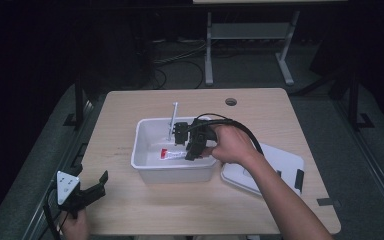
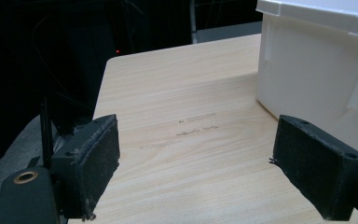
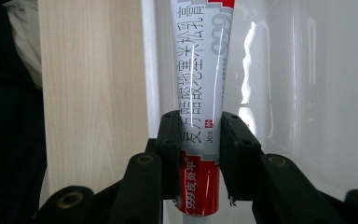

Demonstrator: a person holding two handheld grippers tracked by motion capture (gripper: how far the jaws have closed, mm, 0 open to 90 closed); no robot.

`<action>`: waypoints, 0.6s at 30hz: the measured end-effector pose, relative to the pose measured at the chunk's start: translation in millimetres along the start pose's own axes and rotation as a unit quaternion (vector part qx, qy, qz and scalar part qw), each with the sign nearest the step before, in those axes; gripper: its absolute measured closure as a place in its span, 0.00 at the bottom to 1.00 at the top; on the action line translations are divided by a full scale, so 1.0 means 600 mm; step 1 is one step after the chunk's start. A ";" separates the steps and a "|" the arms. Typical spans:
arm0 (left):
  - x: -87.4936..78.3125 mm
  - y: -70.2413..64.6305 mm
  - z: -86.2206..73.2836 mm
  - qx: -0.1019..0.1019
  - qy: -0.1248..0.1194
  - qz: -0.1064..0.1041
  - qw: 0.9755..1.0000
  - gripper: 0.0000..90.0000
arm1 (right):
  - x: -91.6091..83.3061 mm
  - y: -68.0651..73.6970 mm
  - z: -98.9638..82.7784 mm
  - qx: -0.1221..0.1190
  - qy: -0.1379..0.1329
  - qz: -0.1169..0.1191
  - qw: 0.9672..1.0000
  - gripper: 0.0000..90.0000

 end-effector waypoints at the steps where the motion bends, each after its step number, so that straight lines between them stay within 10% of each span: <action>1: 0.000 0.000 0.000 0.001 0.000 0.001 1.000 0.15 | 0.002 -0.002 -0.001 0.004 0.000 0.002 1.000 0.78; 18: 0.000 0.001 0.000 0.001 0.000 0.000 1.000 0.15 | 0.033 -0.027 -0.010 0.017 0.001 0.016 1.000 0.78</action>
Point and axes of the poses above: each handheld gripper's, and its own axes: x roughly forward along the jaws, z roughly out of its top, y roughly to its left, the point moved 4 cm from there along x, roughly forward along the jaws, and after that the axes turned 11 degrees about z, right-handed, at the moved point
